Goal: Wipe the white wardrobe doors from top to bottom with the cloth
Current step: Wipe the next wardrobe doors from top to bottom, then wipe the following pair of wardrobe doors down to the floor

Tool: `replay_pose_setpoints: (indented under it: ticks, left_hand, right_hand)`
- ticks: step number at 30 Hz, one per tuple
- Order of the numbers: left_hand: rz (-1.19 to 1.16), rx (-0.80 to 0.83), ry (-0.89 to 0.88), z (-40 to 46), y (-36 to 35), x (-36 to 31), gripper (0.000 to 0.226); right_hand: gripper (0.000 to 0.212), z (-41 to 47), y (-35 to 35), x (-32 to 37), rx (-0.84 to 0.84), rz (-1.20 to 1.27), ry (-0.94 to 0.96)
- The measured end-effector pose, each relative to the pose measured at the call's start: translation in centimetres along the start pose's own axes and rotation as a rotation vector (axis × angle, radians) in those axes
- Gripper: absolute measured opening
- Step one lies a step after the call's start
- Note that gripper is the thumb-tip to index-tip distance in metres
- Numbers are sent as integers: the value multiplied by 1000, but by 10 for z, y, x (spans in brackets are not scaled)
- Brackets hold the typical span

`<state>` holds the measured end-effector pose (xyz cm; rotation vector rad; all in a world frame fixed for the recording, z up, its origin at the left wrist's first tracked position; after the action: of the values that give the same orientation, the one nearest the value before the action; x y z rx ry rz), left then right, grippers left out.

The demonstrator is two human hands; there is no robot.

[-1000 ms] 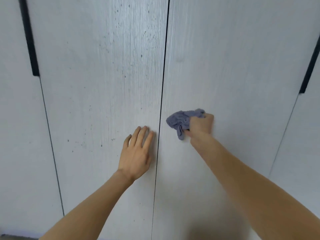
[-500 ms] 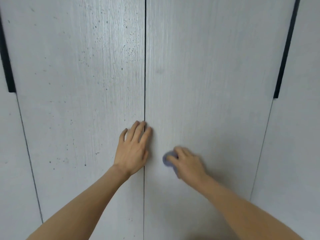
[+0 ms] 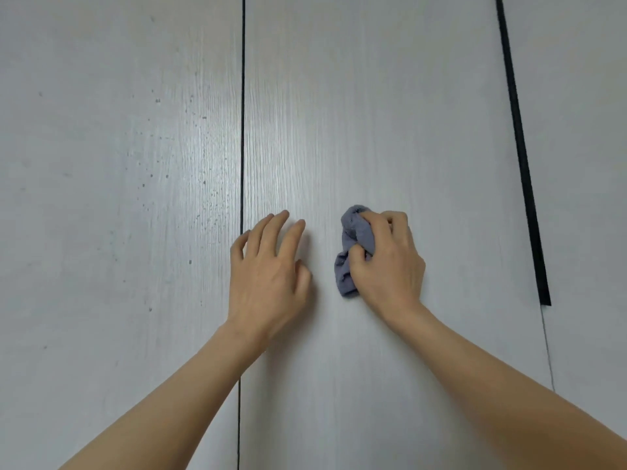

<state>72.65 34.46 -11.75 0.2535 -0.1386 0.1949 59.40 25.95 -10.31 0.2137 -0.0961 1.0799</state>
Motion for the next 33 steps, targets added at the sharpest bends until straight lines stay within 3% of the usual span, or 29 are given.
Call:
replay_pose_setpoints:
  ticks: [3,6,12,17,23,28,33]
  left_hand:
    - [4,-139,4,34,-12,-1,50]
    - [27,-233,36,73,-17,1,51]
    - [44,-202,188,193,-2,25,47]
    - [77,-202,165,332,42,43,50]
    - [58,-155,152,504,99,70,49]
    - [81,-35,165,603,129,107,52]
    - [42,35,215,677,166,151,45]
  right_hand:
    - [42,24,1,-3,-167,-13,119]
    - [42,53,4,-12,-217,16,167]
    - [38,149,15,-15,-151,-92,306]
    - [36,298,37,3,-161,-160,298]
    - [22,478,49,63,-67,-171,348]
    - [26,605,55,106,3,-187,350]
    - [30,701,53,150,211,-205,328]
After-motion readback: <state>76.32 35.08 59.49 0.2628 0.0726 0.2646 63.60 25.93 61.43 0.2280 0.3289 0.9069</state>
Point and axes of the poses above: each hand's wrist, its own z-axis towards the middle knuckle, its own y-axis out of the back of the hand, x = y × z, the point moved 5 cm from there along z, towards the middle knuckle, and after that the axes turned 8 degrees about x, right-handed, at the moved point
